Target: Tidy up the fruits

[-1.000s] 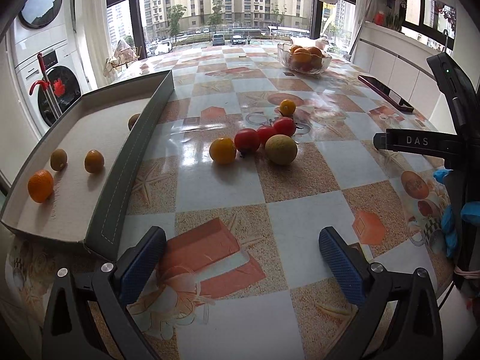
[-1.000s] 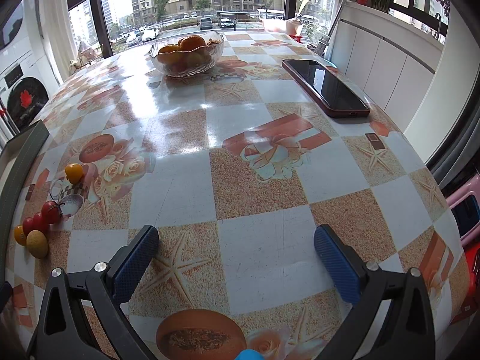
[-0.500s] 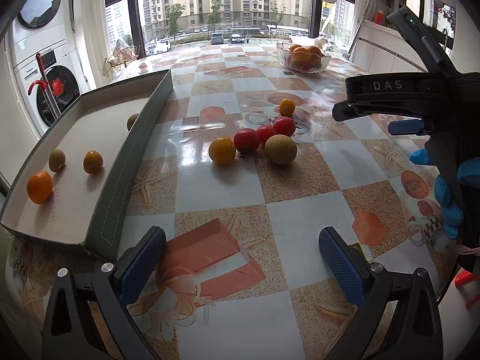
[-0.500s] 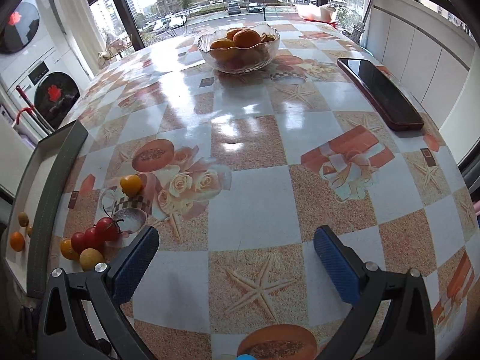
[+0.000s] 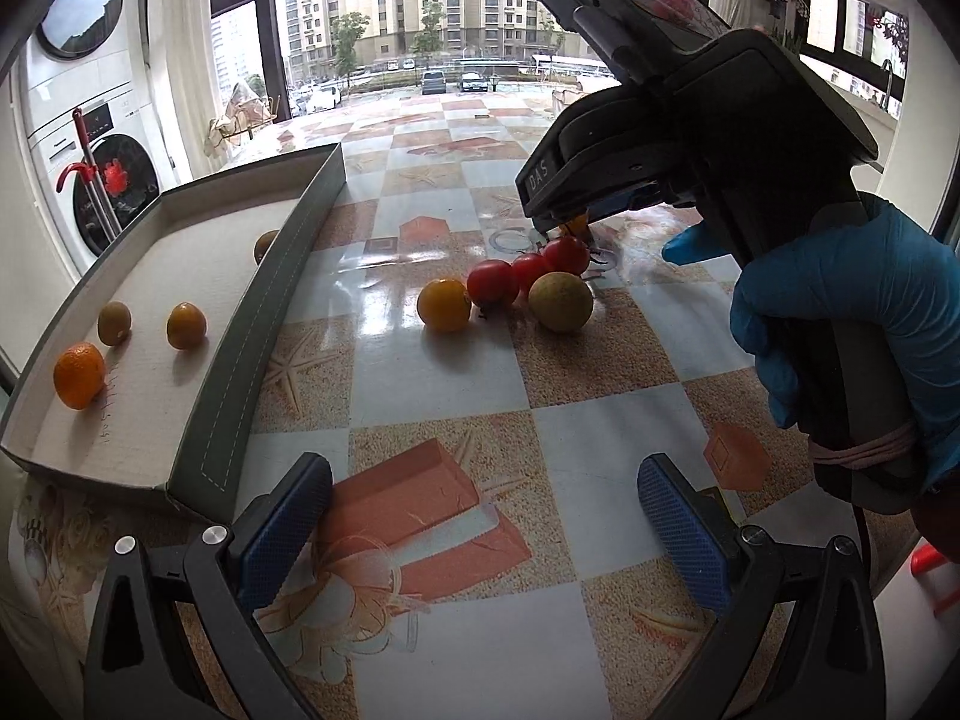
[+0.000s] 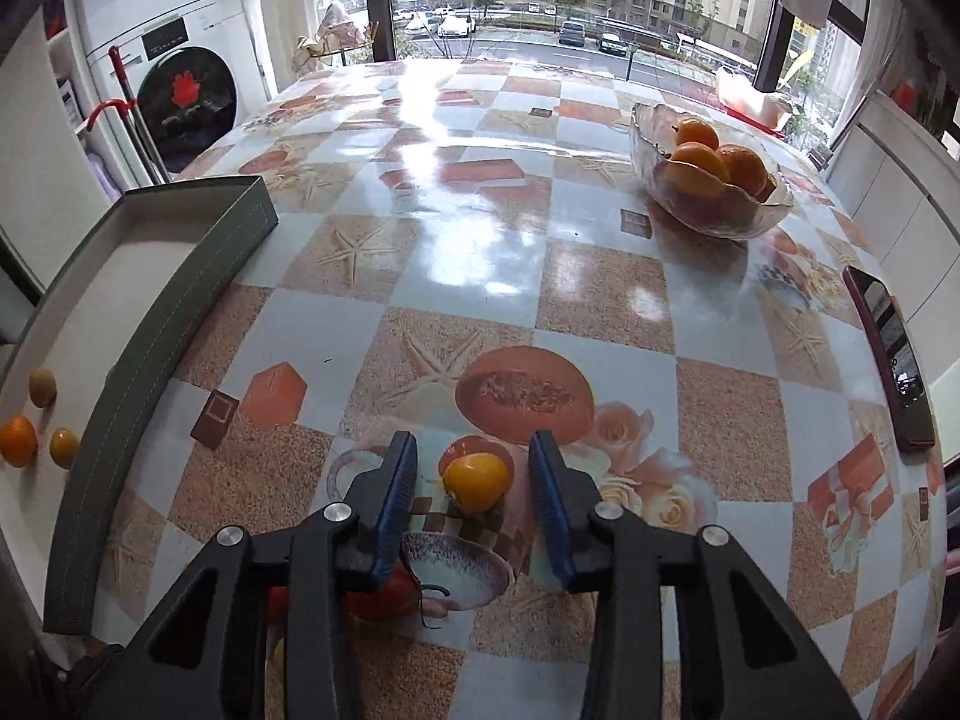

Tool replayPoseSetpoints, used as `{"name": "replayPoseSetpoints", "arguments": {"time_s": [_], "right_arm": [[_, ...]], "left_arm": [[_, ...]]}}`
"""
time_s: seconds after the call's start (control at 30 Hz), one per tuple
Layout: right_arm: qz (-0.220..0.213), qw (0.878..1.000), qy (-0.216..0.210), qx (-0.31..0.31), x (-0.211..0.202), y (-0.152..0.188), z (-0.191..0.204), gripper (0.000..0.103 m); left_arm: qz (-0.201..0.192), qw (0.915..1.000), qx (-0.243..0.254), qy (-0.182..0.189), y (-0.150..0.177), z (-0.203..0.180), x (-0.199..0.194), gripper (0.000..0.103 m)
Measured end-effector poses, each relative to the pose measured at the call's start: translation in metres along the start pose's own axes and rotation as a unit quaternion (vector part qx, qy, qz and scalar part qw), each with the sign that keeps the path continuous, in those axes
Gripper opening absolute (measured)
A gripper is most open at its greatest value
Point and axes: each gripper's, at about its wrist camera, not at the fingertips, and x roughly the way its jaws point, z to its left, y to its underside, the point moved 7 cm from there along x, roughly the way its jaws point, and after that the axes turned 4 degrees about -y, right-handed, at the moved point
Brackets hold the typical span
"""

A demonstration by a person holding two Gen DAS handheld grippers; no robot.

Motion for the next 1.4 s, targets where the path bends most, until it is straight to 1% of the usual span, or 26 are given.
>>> {"name": "replayPoseSetpoints", "arguments": {"time_s": [0.1, 0.23, 0.37, 0.53, 0.6, 0.63, 0.67, 0.7, 0.73, 0.8, 0.87, 0.9, 1.0, 1.1, 1.2, 1.3, 1.4], "right_arm": [[-0.007, 1.000, -0.018, 0.018, -0.008, 0.006, -0.009, 0.020], [-0.006, 0.998, -0.024, 0.052, -0.023, 0.025, -0.043, 0.020], [-0.012, 0.998, -0.003, 0.066, -0.044, 0.053, -0.077, 0.020], [-0.040, 0.997, 0.009, 0.059, -0.060, 0.076, -0.099, 0.022], [-0.045, 0.997, 0.002, 0.061, -0.062, 0.077, -0.100, 0.027], [-0.046, 0.997, -0.002, 0.061, -0.061, 0.075, -0.100, 0.038], [-0.046, 0.997, 0.002, 0.061, -0.060, 0.075, -0.100, 0.065], [-0.046, 0.997, 0.014, 0.063, -0.060, 0.075, -0.102, 0.077], [-0.047, 0.996, 0.024, 0.069, -0.060, 0.075, -0.105, 0.084], [-0.050, 0.995, 0.018, 0.087, -0.061, 0.077, -0.111, 0.084], [-0.055, 0.992, 0.010, 0.114, -0.063, 0.080, -0.121, 0.084], [-0.061, 0.990, 0.005, 0.126, -0.065, 0.082, -0.125, 0.084], [-0.067, 0.987, 0.006, 0.149, -0.067, 0.084, -0.134, 0.084], [-0.065, 0.986, 0.017, 0.155, -0.068, 0.084, -0.138, 0.084], [-0.068, 0.984, 0.017, 0.164, -0.069, 0.085, -0.144, 0.084], [-0.072, 0.981, 0.013, 0.182, -0.071, 0.088, -0.153, 0.086], [-0.078, 0.980, 0.009, 0.184, -0.071, 0.089, -0.154, 0.088]], "left_arm": [[-0.002, 1.0000, 0.000, 0.000, 0.001, 0.000, -0.001, 0.103], [-0.002, 1.0000, 0.000, 0.000, 0.001, 0.000, -0.001, 0.103], [0.010, 0.9999, 0.003, 0.000, -0.002, -0.001, -0.002, 0.102], [0.010, 0.9993, 0.035, -0.010, -0.024, -0.005, 0.002, 0.102], [0.016, 0.9992, 0.035, -0.010, -0.037, -0.003, 0.009, 0.102], [0.030, 0.9990, 0.034, -0.003, -0.043, -0.004, 0.017, 0.102], [0.047, 0.9984, 0.032, 0.005, -0.047, -0.004, 0.025, 0.102], [0.060, 0.9978, 0.026, 0.010, -0.052, -0.004, 0.033, 0.102], [0.071, 0.9972, 0.022, 0.012, -0.055, -0.004, 0.040, 0.102], [0.089, 0.9958, 0.010, 0.018, -0.060, -0.004, 0.053, 0.102], [0.091, 0.9956, 0.010, 0.018, -0.065, -0.008, 0.059, 0.102], [0.092, 0.9954, 0.013, 0.025, -0.067, -0.013, 0.060, 0.102], [0.088, 0.9950, 0.022, 0.042, -0.071, -0.031, 0.062, 0.102], [0.078, 0.9947, 0.039, 0.056, -0.076, -0.048, 0.065, 0.102], [0.070, 0.9941, 0.036, 0.075, -0.081, -0.057, 0.060, 0.102], [0.044, 0.9962, 0.030, 0.069, -0.087, -0.053, 0.047, 0.102], [0.008, 0.9984, 0.036, 0.042, -0.087, -0.042, 0.027, 0.102]]}}
